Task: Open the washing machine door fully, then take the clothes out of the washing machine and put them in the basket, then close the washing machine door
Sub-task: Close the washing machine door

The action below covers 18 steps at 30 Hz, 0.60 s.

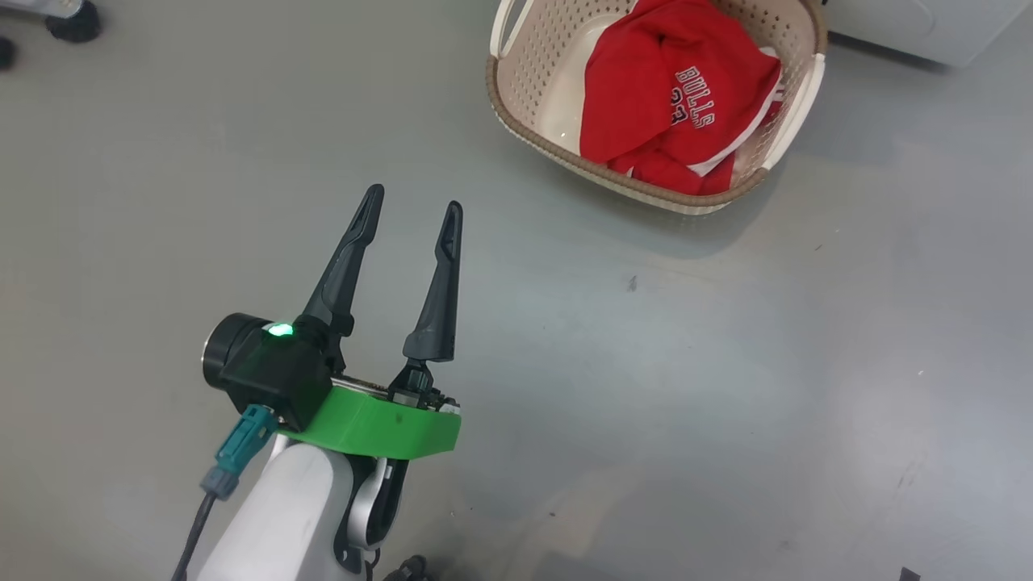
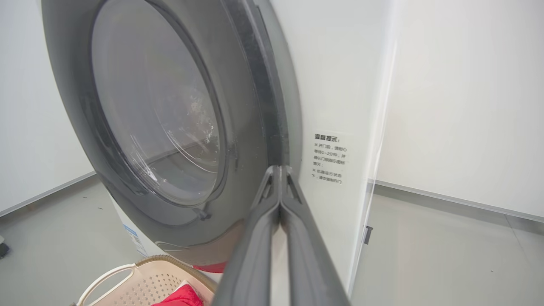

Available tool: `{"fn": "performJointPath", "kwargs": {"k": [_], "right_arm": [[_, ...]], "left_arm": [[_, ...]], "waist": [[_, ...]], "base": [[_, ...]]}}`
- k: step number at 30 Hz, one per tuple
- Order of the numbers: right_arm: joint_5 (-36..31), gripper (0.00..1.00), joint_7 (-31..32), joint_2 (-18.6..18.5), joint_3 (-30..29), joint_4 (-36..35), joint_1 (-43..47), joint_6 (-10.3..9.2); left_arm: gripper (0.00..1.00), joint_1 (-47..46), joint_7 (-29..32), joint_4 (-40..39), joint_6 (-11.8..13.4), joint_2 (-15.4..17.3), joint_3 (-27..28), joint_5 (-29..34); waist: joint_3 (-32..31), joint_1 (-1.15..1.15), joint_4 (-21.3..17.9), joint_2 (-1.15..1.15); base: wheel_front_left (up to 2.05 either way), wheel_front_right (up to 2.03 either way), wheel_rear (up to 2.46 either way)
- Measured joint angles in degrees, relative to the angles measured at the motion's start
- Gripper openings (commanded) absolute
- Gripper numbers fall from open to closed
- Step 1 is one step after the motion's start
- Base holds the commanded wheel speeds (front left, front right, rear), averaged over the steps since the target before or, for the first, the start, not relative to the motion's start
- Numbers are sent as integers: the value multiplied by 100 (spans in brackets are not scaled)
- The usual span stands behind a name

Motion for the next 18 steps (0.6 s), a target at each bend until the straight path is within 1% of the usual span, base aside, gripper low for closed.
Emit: {"fn": "performJointPath", "kwargs": {"k": [7,9,13,18], "right_arm": [[153,0,-35,386,-45,43,564,-9],[185,0,-36,489,-74,60,717,-53],[225,0,-64,649,-119,97,1065,-60],[277,0,-67,850,-212,131,1501,-157]], "left_arm": [[100,49,0,299,-43,2,282,189],[100,115,0,369,-51,1,357,223],[100,243,0,511,-101,4,466,223],[100,358,1,632,-192,10,614,223]], "waist": [[-417,0,-381,0],[-541,0,-503,0],[-803,0,-738,0],[-1158,0,-1005,0]], "base": [[0,0,0],[0,0,0],[0,0,0],[0,0,0]]}}
